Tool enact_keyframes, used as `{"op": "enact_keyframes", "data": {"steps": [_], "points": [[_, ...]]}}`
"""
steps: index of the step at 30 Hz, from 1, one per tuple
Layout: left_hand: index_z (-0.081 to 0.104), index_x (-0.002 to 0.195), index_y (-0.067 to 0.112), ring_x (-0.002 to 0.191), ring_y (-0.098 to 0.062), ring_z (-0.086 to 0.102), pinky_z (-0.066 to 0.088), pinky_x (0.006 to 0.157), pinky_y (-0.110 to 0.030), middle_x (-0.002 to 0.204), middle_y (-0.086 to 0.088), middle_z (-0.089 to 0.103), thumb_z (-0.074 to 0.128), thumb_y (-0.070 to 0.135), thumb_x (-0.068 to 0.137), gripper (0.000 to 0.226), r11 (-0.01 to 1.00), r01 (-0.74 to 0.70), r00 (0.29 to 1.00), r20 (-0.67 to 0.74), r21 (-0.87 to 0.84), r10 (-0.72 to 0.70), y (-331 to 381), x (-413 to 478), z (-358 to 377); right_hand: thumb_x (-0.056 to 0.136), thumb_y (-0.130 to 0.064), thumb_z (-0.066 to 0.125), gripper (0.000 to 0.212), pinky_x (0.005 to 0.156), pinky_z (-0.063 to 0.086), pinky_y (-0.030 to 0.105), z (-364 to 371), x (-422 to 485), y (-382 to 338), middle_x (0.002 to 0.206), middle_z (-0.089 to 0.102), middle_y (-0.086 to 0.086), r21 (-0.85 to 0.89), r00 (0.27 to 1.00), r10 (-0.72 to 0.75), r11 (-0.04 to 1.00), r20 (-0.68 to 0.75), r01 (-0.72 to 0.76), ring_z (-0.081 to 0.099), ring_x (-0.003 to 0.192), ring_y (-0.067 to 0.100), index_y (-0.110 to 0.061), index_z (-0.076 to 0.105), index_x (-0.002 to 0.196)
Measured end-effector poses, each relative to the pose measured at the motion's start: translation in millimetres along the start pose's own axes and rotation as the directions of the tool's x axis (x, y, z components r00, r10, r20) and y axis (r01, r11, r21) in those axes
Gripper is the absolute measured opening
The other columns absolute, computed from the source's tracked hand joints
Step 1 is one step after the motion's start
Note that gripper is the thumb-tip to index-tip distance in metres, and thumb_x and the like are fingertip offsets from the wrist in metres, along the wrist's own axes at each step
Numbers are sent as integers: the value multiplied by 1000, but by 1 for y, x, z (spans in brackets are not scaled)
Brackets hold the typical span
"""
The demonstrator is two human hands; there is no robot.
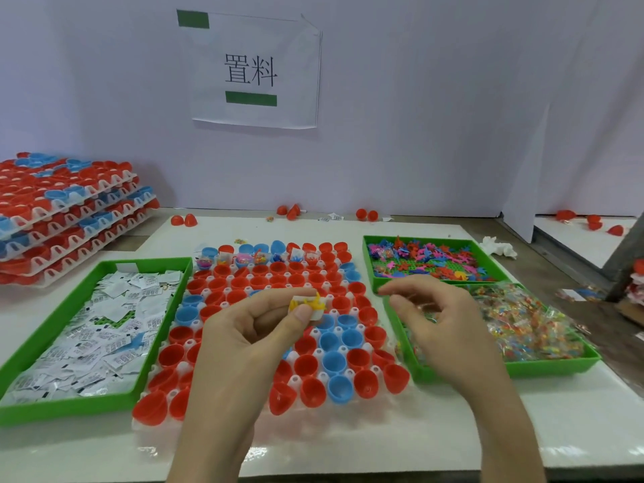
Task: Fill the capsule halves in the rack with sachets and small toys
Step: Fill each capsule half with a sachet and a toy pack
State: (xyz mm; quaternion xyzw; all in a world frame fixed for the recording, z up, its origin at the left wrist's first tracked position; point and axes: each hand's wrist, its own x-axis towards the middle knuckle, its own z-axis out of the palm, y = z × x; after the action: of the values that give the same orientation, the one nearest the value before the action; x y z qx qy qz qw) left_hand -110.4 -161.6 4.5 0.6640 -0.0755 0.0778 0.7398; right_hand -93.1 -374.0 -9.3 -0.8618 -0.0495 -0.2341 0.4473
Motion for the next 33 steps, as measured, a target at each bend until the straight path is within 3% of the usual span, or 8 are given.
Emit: {"op": "enact_keyframes", "data": {"steps": [1,4,9,14,17,21,26,33], "points": [[79,89,36,88,-9,74,52,85,-29,87,3,79,73,32,67,23,1000,6,1000,-2,0,-6,0,0,-1,91,-13,69,20,83,48,15,-5,0,11,93,70,-19,-109,997,82,991,8,-81,63,89,0,-31,75,95],[79,90,34,90,-10,74,51,88,-32,88,3,79,74,31,69,22,1000,31,999,-9,6,-31,-2,0,-1,95,-27,64,15,104,42,45,-7,-2,33,98,63,-20,-405,916,376,866,139,-294,61,108,13,-34,74,105],[75,94,28,82,-12,75,50,82,-32,82,-2,78,74,24,75,20,998,57,998,15,11,-57,-1,1,1,95,-24,66,14,99,48,48,-5,-1,41,88,72,-16,-333,875,453,863,174,-380,67,92,14,-32,77,98],[73,84,25,79,-11,75,49,79,-28,80,0,78,75,30,70,15,999,42,999,28,34,-43,-1,2,2,86,-10,74,25,68,55,32,-6,-1,47,71,72,-9,-184,924,383,909,9,-374,67,69,9,-34,75,77],[74,82,33,81,-9,75,53,77,-23,81,1,78,74,31,68,14,999,15,999,39,46,-17,-1,2,-1,85,-5,75,28,65,50,23,-5,4,46,72,72,-12,-97,939,295,944,-178,-315,66,70,5,-32,74,76],[78,81,31,80,-8,74,52,68,-9,81,2,78,74,31,67,15,1000,-15,999,37,16,14,2,2,-4,89,-3,71,21,62,57,22,0,7,22,79,74,-9,190,921,90,982,-380,-18,68,66,8,-24,75,89],[79,81,31,82,-7,71,51,67,-8,82,3,76,75,31,63,18,1000,0,999,54,-13,0,3,-1,-2,89,-3,72,19,65,59,28,24,-1,-25,82,75,0,398,940,-91,889,-329,225,72,66,19,-21,74,92],[80,81,28,78,-9,71,53,67,-13,79,3,75,77,39,56,28,992,-33,999,15,-122,35,6,0,5,82,-23,73,9,73,57,20,48,-11,-57,88,76,-5,574,971,-116,790,-206,217,74,86,15,-23,75,91]]}}
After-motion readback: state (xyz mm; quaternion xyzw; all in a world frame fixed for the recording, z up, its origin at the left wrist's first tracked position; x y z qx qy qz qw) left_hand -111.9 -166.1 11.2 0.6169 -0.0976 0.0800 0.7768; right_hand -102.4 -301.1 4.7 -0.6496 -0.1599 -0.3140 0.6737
